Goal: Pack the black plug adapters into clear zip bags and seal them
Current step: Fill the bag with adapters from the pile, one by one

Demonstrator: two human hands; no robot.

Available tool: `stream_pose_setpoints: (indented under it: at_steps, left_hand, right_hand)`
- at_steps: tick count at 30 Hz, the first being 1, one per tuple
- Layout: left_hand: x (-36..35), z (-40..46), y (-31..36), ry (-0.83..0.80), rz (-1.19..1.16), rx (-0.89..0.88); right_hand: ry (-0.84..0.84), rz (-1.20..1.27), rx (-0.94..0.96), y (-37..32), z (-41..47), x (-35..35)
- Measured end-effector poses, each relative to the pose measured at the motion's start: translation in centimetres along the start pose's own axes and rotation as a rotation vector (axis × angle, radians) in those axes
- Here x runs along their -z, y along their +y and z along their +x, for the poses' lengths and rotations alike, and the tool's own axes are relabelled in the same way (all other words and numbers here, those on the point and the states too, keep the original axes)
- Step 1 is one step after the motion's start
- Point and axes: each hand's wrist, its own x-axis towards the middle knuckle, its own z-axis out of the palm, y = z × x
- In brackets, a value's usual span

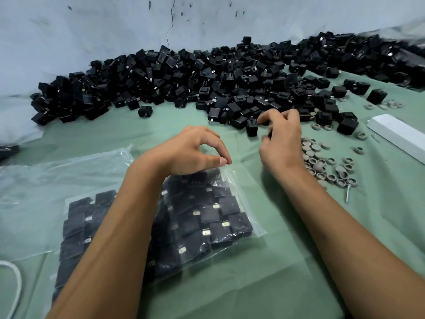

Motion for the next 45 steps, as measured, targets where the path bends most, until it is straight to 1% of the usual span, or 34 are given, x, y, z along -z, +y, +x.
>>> stream_pose_setpoints:
  at_steps: [2, 4, 6, 7, 10, 11, 12, 13, 15, 17, 18, 20, 22, 26, 28, 30, 32, 36, 39, 41, 45]
  left_hand:
    - [0.0, 0.0, 0.0, -0.015, -0.015, 0.006]
    - [0.3, -0.2, 0.0, -0.008, -0.026, 0.012]
    - [0.6, -0.4, 0.0, -0.014, -0.028, 0.026]
    - [0.7, -0.6, 0.0, -0.021, -0.024, 0.034]
    - [1.0, -1.1, 0.0, -0.032, -0.029, 0.052]
    - [1.1, -1.2, 0.0, -0.026, -0.045, 0.048]
    - [1.1, -1.3, 0.1, -0.018, -0.058, 0.044]
    - [1.1, -1.3, 0.1, -0.011, -0.064, 0.041]
    - [1.2, -1.3, 0.2, 0.002, -0.073, 0.030]
    - [1.2, -1.3, 0.1, 0.002, -0.079, 0.021]
    - [1.2, -1.3, 0.1, -0.003, -0.081, 0.017]
    - [1.2, -1.3, 0.0, -0.013, -0.087, 0.012]
    - [1.2, -1.3, 0.1, -0.013, -0.085, 0.015]
    - [1.2, -1.3, 0.1, -0.002, -0.085, 0.010]
    - [1.2, -1.4, 0.2, 0.004, -0.082, 0.000]
    - [1.2, -1.3, 0.2, 0.013, -0.073, -0.008]
    - [1.2, -1.3, 0.2, 0.027, -0.064, -0.027]
    - [1.3, -1.1, 0.1, 0.053, -0.069, -0.071]
    - [1.3, -1.1, 0.1, 0.061, -0.073, -0.093]
    - [1.3, -1.1, 0.1, 0.064, -0.077, -0.088]
    - [1.4, -1.2, 0.2, 0.062, -0.082, -0.085]
  right_hand:
    - [-0.016, 0.168, 0.033, -0.4, -0.1, -0.1]
    - [-0.132, 0.256, 0.024, -0.4, -0.1, -0.6]
    - [-0.229, 0.218, 0.037, -0.3, -0.3, -1.1]
    - [-0.241, 0.170, 0.061, -0.3, -0.4, -1.2]
    - [-0.151, 0.020, 0.140, 0.2, 0.0, -0.8]
    - [-0.132, 0.033, 0.148, 0.4, 0.2, -0.5]
    - [-0.148, 0.084, 0.130, 0.7, 0.4, -0.3]
    - [-0.200, 0.170, 0.093, 0.9, 0.5, -0.1]
    - [-0.375, 0.388, -0.014, 0.7, 0.3, 0.0]
    - [-0.536, 0.544, -0.047, 0.2, 0.0, 0.0]
    - [-0.605, 0.541, -0.011, 0.1, -0.1, 0.1]
    - [-0.701, 0.441, 0.084, 0.3, -0.1, 0.5]
    - [-0.715, 0.332, 0.126, 0.3, 0.0, 0.7]
    - [-0.676, 0.307, 0.099, 0.1, 0.0, 0.7]
    - [-0.671, 0.380, 0.064, 0.2, 0.1, 1.1]
    - [-0.720, 0.496, 0.035, 0.4, 0.3, 1.8]
    - [-0.811, 0.555, 0.067, 0.3, 0.3, 2.2]
    - [-0.945, 0.581, 0.175, -0.4, 0.0, 1.9]
    - [-1.035, 0.654, 0.180, -0.6, -0.3, 1.9]
    - [-1.046, 0.719, 0.150, -0.6, -0.2, 2.0]
    - [-0.982, 0.799, 0.074, -0.4, 0.0, 2.2]
